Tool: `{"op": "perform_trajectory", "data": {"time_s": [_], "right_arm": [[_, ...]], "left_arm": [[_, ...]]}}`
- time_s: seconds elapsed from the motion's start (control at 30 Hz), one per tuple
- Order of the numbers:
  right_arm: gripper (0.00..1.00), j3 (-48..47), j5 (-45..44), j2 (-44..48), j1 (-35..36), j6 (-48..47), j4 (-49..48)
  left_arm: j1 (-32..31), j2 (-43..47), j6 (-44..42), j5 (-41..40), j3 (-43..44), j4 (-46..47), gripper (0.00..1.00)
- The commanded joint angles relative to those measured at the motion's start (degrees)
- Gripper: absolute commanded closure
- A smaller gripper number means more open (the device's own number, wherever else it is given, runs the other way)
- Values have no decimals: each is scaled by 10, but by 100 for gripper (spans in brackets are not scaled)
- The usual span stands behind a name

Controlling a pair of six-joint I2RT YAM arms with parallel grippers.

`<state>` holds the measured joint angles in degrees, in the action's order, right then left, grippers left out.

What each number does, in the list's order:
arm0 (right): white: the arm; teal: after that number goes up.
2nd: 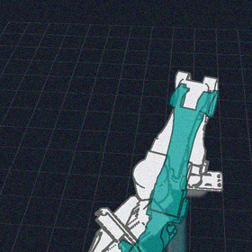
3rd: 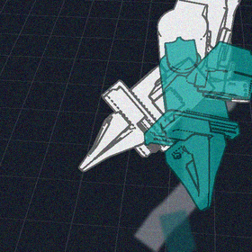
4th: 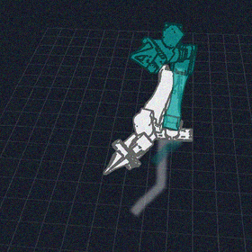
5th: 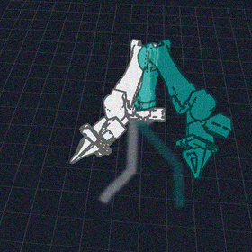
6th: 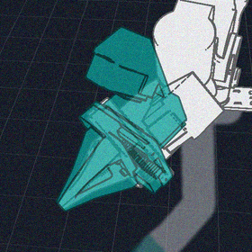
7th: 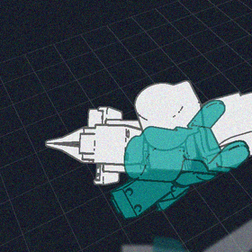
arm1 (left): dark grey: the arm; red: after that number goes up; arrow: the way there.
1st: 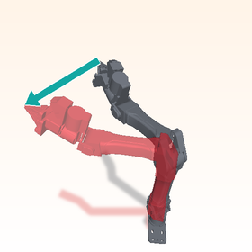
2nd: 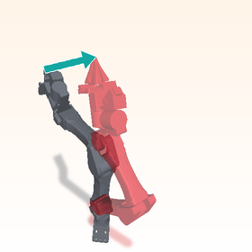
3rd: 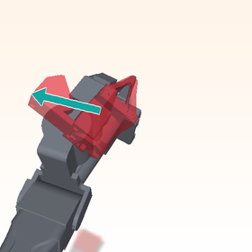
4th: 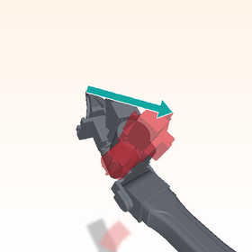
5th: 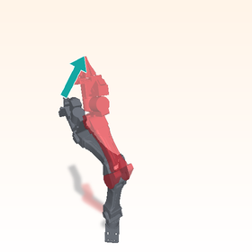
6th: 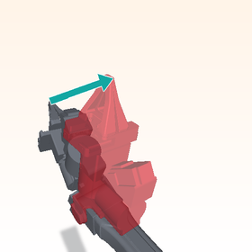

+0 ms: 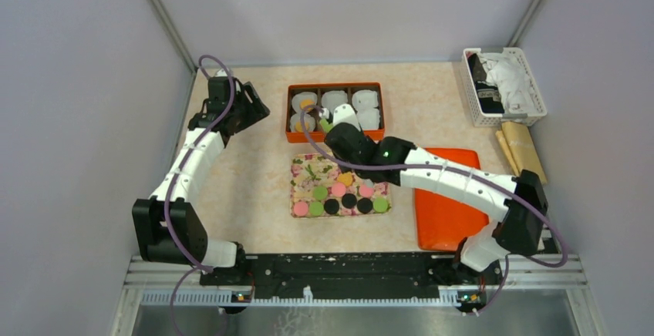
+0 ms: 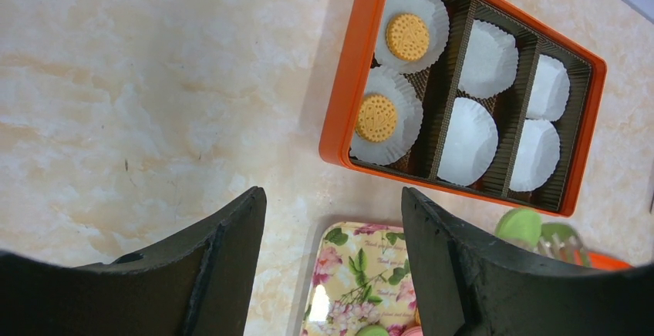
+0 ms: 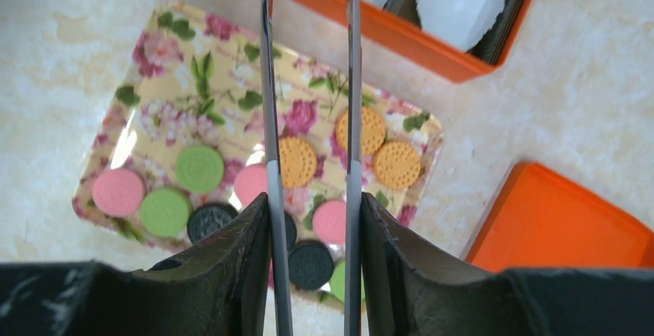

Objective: Pack the cookies

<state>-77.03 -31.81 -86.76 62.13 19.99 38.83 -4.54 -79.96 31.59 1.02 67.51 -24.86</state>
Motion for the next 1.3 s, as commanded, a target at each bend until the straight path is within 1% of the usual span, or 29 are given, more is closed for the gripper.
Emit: {"op": "perform_trajectory", "data": {"time_s": [0.0, 0.23, 0.6, 0.97, 1.07, 1.2, 1.27], "right_arm": [[85, -70, -15, -34, -44, -45, -43], [85, -139, 13, -118, -104, -82, -71], [85, -220, 53, -226, -162, -100, -84], [84, -299, 57, -310, -178, -117, -67], [80, -308, 57, -320, -178, -117, -65], [67, -312, 51, -322, -178, -119, -72], [65, -314, 48, -322, -178, -121, -74]], "left_arm": [[1, 22, -2, 5, 12, 8, 29], [1, 20, -3, 5, 11, 10, 28], [1, 6, -6, 3, 5, 13, 28], [1, -4, -6, 5, 4, 14, 28], [1, -6, -7, 4, 6, 14, 28], [1, -9, -7, 7, 7, 14, 28], [1, -10, -7, 7, 7, 13, 28]]}}
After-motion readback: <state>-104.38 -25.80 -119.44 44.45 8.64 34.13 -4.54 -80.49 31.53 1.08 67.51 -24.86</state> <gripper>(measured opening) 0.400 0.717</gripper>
